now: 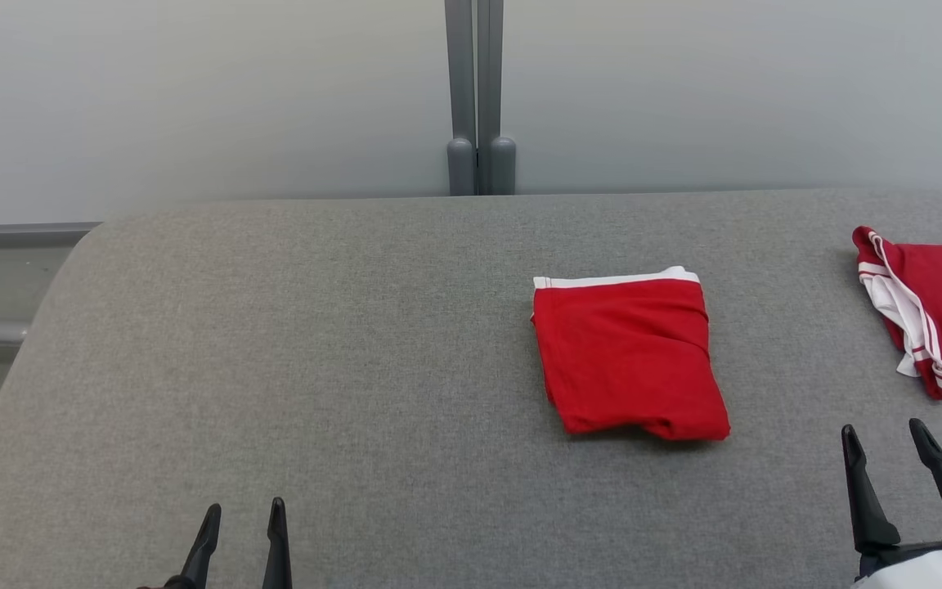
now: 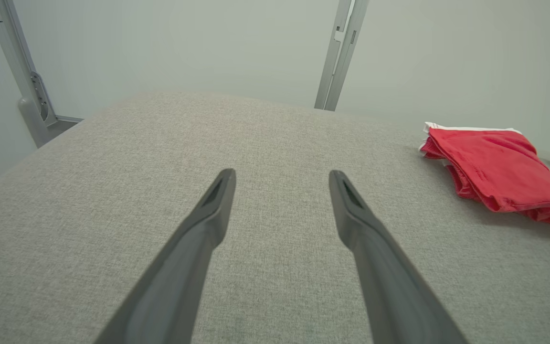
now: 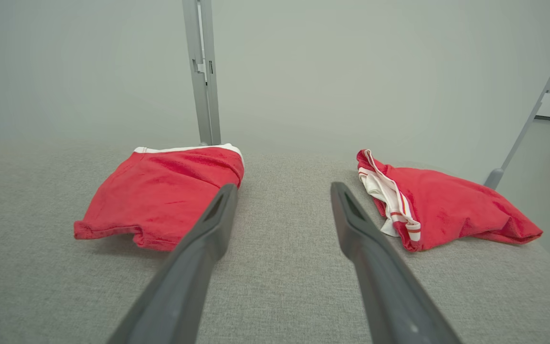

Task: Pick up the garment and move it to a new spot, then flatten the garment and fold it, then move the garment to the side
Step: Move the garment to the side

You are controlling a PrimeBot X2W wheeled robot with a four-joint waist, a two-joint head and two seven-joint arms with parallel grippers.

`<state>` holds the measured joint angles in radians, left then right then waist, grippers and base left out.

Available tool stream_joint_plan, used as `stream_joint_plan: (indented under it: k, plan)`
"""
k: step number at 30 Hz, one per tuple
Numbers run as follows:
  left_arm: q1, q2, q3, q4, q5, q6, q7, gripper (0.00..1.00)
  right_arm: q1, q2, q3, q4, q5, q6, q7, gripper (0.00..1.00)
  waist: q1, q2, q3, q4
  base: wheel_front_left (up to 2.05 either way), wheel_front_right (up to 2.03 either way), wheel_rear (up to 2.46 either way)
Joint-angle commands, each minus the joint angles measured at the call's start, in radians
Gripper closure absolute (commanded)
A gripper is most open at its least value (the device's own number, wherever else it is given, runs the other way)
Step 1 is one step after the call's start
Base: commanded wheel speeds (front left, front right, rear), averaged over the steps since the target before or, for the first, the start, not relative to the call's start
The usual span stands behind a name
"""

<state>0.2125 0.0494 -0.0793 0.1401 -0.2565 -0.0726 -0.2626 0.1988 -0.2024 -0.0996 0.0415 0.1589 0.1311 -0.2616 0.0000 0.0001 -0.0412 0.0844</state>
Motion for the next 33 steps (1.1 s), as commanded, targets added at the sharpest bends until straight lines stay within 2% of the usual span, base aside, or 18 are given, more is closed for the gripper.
stream_joint_plan:
  k: [1, 5, 7, 8, 11, 15, 24, 25, 26, 30, 33]
  plan:
    - [-0.012, 0.003, -0.002, 0.0, 0.003, -0.003, -0.002, 0.0, -0.022, 0.007, -0.008, 0.003, 0.008, -0.001, -0.004, 0.0, 0.0, -0.0001, 0.004, 0.0, 0.0, 0.0, 0.0]
    - [-0.018, 0.003, -0.009, -0.001, 0.002, 0.0, -0.002, 0.0, -0.098, 0.015, -0.007, 0.054, 0.066, -0.001, -0.004, 0.0, 0.0, -0.0001, 0.022, -0.002, 0.0, 0.0, 0.0]
    - [-0.027, 0.003, -0.016, 0.0, 0.003, -0.002, -0.002, 0.0, -0.163, -0.008, 0.041, 0.125, 0.113, 0.0, 0.011, 0.0, 0.0, -0.0001, 0.036, 0.002, 0.0, 0.0, 0.0]
    - [-0.031, 0.003, -0.018, 0.001, 0.002, -0.002, -0.002, 0.0, -0.201, -0.016, 0.061, 0.149, 0.141, 0.0, 0.041, 0.0, 0.0, -0.0001, 0.043, 0.005, 0.0, 0.0, 0.0]
    - [-0.066, 0.003, -0.036, -0.004, -0.007, -0.004, -0.002, 0.0, -0.343, -0.047, 0.13, 0.213, 0.243, -0.001, 0.222, 0.0, 0.0, -0.0001, 0.101, 0.021, 0.0, 0.0, 0.0]
    - [-0.113, 0.003, -0.068, 0.002, -0.021, -0.007, -0.002, 0.0, -0.497, -0.073, 0.191, 0.292, 0.304, -0.001, 0.42, 0.0, 0.0, -0.0001, 0.171, 0.054, 0.0, 0.0, 0.0]
    - [-0.171, 0.003, -0.107, 0.0, -0.059, 0.025, -0.002, 0.0, -0.673, -0.031, 0.177, 0.511, 0.315, 0.0, 0.648, 0.0, 0.0, -0.0001, 0.257, 0.128, 0.0, 0.0, 0.0]
    - [-0.171, 0.003, -0.105, -0.003, -0.062, 0.031, -0.002, 0.0, -0.687, -0.035, 0.177, 0.518, 0.313, 0.0, 0.662, 0.24, 0.0, -0.0001, 0.263, 0.127, 0.0, 0.0, 0.0]
    - [-0.172, 0.003, -0.101, -0.007, -0.064, 0.033, -0.002, 0.0, -0.698, -0.04, 0.168, 0.519, 0.311, 0.0, 0.658, 1.0, 0.0, -0.0001, 0.268, 0.123, 0.0, 0.0, 0.0]
    - [-0.161, 0.002, -0.066, -0.027, -0.068, 0.05, -0.002, 0.0, -0.746, -0.048, 0.147, 0.464, 0.304, 0.0, 0.662, 1.0, 0.0, -0.0001, 0.297, 0.056, 0.0, 0.0, 0.0]
    - [-0.167, 0.002, -0.048, -0.034, -0.053, 0.042, -0.002, 0.0, -0.783, -0.105, 0.135, 0.375, 0.306, -0.001, 0.7, 1.0, 0.0, -0.0001, 0.333, -0.014, 0.0, 0.0, 0.0]
